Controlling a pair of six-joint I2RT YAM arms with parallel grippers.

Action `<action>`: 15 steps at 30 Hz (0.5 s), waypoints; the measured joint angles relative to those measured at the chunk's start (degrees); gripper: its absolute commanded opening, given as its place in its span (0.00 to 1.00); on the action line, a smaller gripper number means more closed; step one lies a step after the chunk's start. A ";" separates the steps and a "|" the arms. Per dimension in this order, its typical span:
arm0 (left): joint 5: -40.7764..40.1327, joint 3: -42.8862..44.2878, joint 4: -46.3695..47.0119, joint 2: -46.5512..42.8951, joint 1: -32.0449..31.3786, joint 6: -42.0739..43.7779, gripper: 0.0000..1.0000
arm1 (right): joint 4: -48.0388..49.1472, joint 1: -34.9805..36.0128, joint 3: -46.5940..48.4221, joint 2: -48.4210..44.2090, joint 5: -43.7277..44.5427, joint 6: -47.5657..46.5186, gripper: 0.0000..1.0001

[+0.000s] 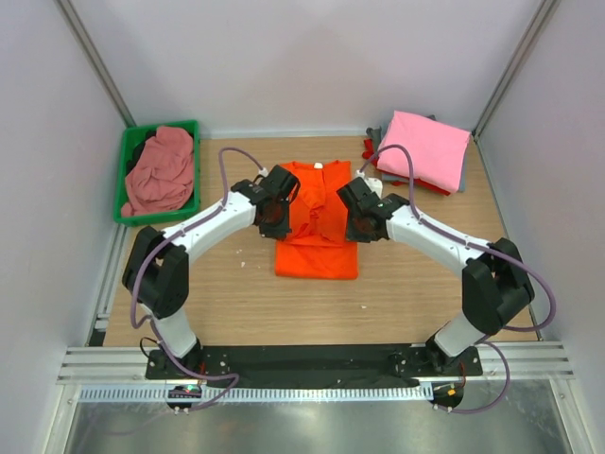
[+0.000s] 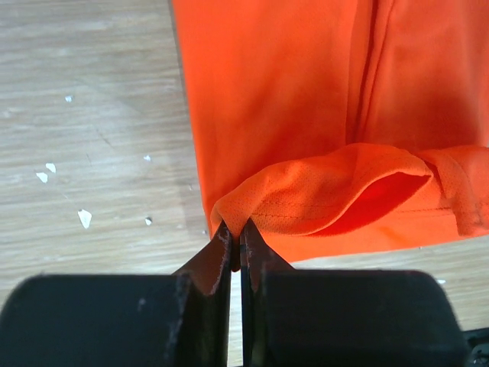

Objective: Fold and stack the t-shirts
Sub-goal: Fold the tshirt

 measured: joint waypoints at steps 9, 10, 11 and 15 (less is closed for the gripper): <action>1.11 4.35 -1.22 5.29 2.29 2.25 0.01 | 1.11 -3.04 5.44 6.62 -2.49 -3.96 0.01; 1.22 4.83 -1.25 5.70 2.54 2.36 0.01 | 1.09 -3.32 6.21 7.32 -2.62 -4.35 0.01; 1.36 5.42 -1.44 6.19 2.80 2.49 0.01 | 0.98 -3.58 7.08 8.15 -2.80 -4.74 0.01; 1.55 7.74 -2.08 8.24 3.72 3.41 0.01 | 0.98 -4.39 10.49 11.41 -3.13 -6.32 0.01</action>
